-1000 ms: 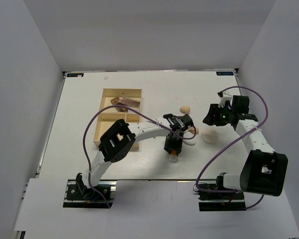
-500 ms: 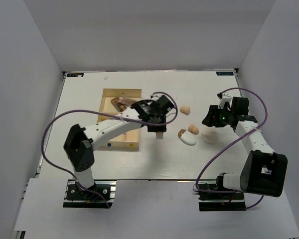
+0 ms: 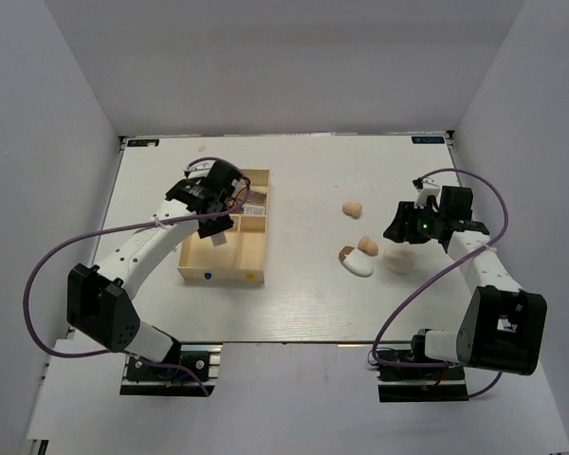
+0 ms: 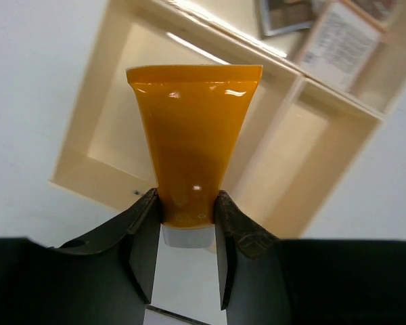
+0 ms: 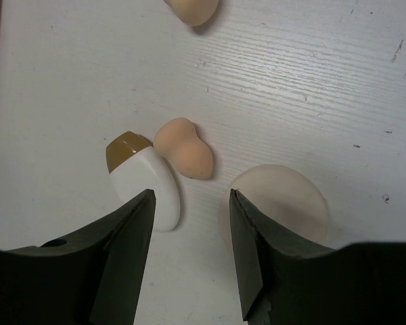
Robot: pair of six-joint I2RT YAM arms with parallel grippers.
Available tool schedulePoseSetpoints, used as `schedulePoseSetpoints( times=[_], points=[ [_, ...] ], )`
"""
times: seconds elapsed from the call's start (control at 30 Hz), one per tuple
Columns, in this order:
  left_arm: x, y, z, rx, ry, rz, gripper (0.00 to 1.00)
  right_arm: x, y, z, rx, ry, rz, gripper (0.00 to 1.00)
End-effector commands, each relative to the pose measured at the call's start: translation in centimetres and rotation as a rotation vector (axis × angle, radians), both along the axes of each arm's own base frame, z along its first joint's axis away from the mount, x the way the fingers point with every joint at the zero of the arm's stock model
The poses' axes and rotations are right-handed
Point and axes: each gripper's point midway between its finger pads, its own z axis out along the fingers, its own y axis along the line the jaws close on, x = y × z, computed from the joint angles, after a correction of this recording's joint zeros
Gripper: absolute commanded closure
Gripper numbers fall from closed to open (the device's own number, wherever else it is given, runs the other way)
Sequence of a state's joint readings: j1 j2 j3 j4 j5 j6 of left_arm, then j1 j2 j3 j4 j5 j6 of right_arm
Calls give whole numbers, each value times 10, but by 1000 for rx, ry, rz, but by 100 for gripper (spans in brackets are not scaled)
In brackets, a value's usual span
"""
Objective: Organize the makeup
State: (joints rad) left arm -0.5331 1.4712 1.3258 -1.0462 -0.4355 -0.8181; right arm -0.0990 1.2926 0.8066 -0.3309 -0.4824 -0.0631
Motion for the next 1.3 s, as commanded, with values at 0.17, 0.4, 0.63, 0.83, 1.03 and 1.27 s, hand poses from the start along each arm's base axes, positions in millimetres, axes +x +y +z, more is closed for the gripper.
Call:
schedulePoseSetpoints(
  times=[0.17, 0.4, 0.63, 0.83, 1.03, 1.27],
  points=[
    [3, 37, -34, 76, 68, 12, 59, 5, 1, 12, 17, -54, 5, 45],
    [8, 42, -45, 77, 97, 38, 25, -1, 9, 9, 37, -52, 69, 32],
    [18, 32, -28, 36, 68, 6, 16, -15, 32, 2, 84, -12, 250, 20],
    [25, -28, 14, -229, -99, -251, 13, -26, 56, -16, -32, 23, 400, 14],
    [2, -38, 42, -385, -224, -282, 10, -23, 63, -36, -167, 60, 438, 14],
    [-19, -26, 46, -387, -227, -249, 9, -35, 73, -45, -242, 71, 488, 17]
  ],
)
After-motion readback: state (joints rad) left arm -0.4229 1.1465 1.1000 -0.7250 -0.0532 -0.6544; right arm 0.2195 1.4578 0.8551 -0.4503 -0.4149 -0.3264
